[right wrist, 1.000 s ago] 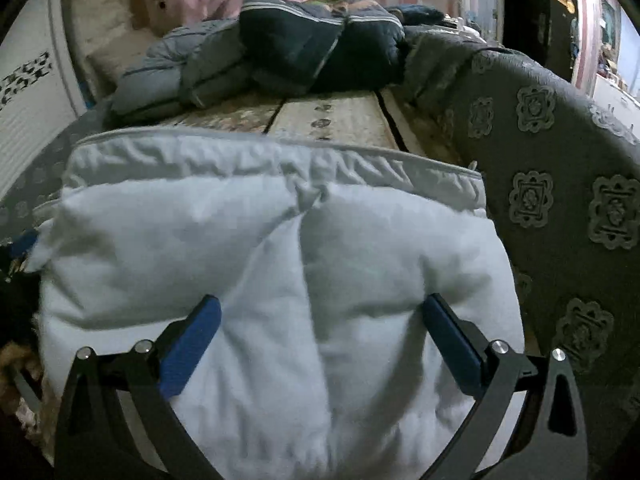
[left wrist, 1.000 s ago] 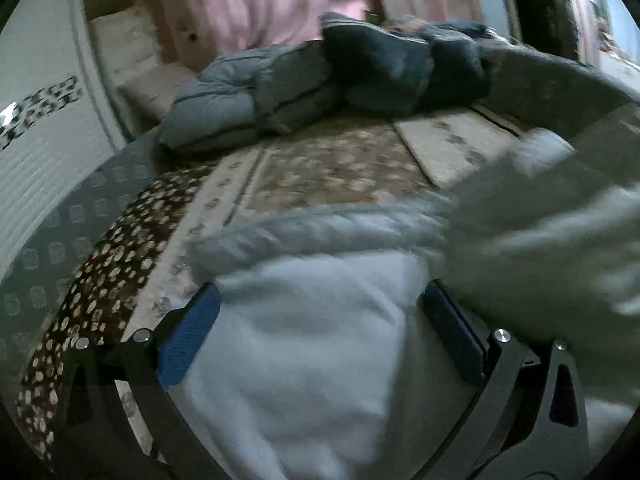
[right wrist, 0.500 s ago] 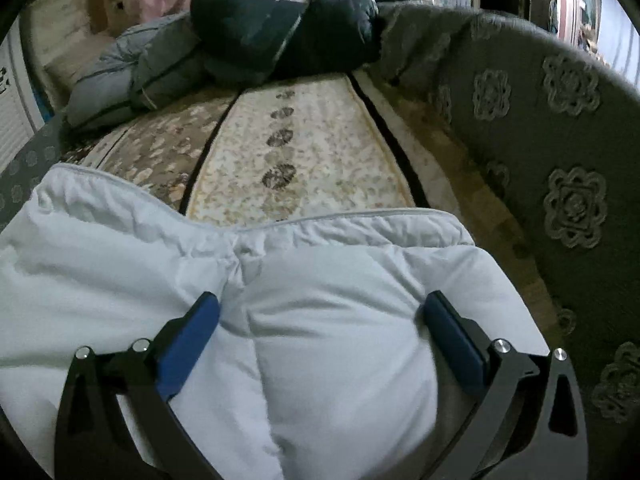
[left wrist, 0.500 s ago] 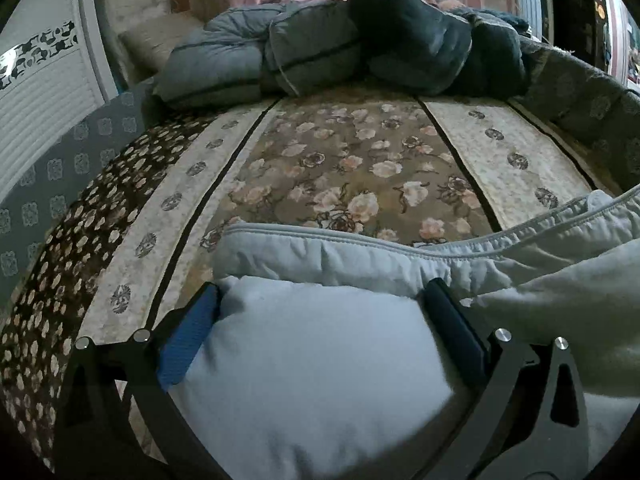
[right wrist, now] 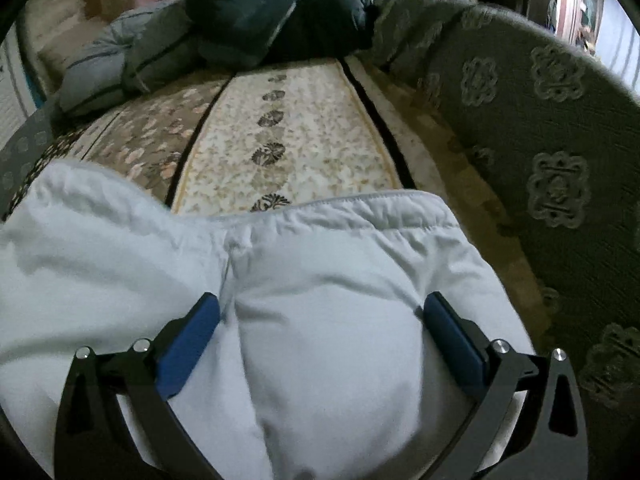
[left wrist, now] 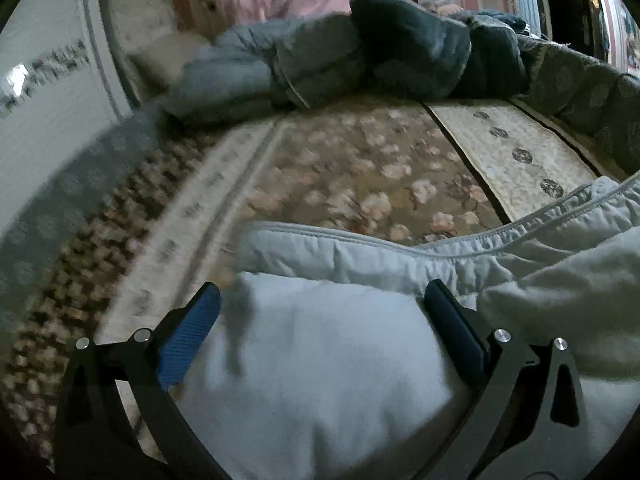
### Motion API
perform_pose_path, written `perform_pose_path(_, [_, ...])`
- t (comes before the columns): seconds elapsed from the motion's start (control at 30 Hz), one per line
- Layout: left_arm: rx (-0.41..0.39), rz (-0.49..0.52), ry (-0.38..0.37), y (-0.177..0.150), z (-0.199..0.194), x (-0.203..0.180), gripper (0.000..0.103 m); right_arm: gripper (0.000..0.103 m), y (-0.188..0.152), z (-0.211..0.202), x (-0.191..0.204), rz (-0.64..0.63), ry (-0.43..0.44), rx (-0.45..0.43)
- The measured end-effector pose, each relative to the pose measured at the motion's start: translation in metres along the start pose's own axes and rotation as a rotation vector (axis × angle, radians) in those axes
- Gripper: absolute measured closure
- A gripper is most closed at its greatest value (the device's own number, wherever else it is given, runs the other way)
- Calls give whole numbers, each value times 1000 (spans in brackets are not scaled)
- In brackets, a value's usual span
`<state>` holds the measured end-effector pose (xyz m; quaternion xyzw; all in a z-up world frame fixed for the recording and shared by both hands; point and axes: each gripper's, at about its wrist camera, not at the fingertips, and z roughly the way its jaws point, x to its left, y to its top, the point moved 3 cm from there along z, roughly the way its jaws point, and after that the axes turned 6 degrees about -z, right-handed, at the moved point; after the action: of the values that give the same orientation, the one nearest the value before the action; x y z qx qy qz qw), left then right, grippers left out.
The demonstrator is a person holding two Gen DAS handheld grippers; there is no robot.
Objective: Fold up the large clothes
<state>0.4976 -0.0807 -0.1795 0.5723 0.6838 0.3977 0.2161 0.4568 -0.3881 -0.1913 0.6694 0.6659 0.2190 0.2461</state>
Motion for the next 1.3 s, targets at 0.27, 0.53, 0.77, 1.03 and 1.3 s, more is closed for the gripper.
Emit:
perform_pose_path(0.27, [-320, 102, -146, 18, -144, -38, 3, 2, 9, -87, 15, -12, 62, -137])
perform_pose_path(0.53, [-106, 253, -170, -21, -111, -86, 3, 2, -10, -66, 62, -196, 47, -43])
perform_pose_path(0.77, [-22, 189, -100, -10, -52, -75, 3, 1, -9, -15, 64, -165, 75, 54])
perform_pose_path(1.03, [44, 137, -128, 2, 7, -82, 3, 1, 13, 28, 67, -147, 78, 32])
perform_pose_path(1.3, [92, 101, -158, 7, 35, -93, 3, 1, 29, 54, 67, -130, 74, 12])
